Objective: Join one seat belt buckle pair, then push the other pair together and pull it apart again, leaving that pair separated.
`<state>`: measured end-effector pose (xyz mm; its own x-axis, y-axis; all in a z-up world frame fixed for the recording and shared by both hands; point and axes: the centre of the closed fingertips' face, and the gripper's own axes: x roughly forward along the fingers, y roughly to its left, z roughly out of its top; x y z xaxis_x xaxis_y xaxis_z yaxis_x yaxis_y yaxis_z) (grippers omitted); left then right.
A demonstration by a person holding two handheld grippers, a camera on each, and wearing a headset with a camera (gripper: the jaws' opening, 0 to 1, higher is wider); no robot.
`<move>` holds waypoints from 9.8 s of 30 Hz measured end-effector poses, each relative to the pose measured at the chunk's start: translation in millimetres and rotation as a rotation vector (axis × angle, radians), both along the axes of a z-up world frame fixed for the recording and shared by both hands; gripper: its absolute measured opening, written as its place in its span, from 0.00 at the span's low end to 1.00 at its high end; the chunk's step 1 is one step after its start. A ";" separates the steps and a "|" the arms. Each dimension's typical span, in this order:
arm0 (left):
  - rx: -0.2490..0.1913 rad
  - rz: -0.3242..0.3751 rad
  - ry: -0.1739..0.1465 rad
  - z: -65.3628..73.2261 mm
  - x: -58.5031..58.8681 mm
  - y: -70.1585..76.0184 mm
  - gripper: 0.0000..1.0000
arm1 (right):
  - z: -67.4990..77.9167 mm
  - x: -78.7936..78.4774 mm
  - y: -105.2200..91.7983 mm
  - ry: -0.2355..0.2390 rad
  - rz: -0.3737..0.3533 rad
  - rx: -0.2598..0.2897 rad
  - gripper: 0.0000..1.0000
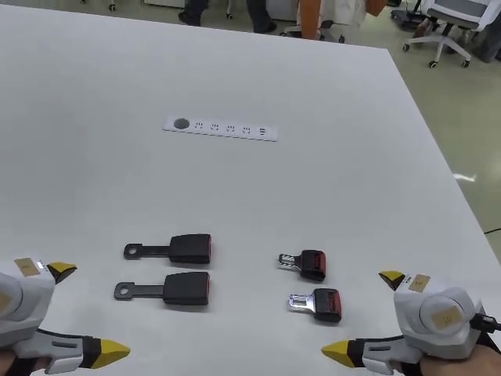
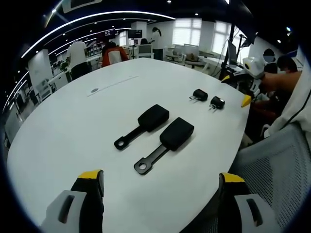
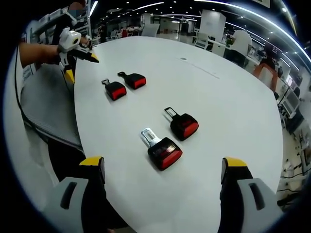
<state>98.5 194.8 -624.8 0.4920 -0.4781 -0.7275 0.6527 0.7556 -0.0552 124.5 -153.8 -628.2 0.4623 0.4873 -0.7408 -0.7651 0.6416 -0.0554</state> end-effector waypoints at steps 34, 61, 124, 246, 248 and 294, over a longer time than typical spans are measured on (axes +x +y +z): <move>0.000 -0.046 -0.003 -2.7 14.2 -4.2 0.87 | -14.4 2.5 -0.8 0.019 0.075 -0.057 0.98; 0.066 -0.329 -0.006 -23.5 39.7 -65.3 0.62 | -31.3 13.0 12.5 0.060 0.240 -0.102 0.71; 0.200 -0.731 0.063 -63.4 50.0 -103.4 0.35 | -66.5 25.4 16.1 0.166 0.532 -0.213 0.36; 0.244 -0.793 0.071 -65.1 45.6 -99.8 0.32 | -59.2 21.1 185.4 0.062 0.625 -0.109 0.31; 0.243 -0.794 0.068 -65.6 45.8 -99.6 0.32 | -58.0 19.6 189.2 0.059 0.627 -0.104 0.31; 0.209 -0.765 0.064 -64.7 46.5 -97.5 0.32 | -60.7 23.4 192.8 0.066 0.646 -0.098 0.31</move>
<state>145.0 97.2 -689.5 0.0363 -0.5173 -0.8550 0.9951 0.0976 -0.0168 147.9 39.0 -688.9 0.0511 0.5800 -0.8130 -0.9985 0.0459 -0.0300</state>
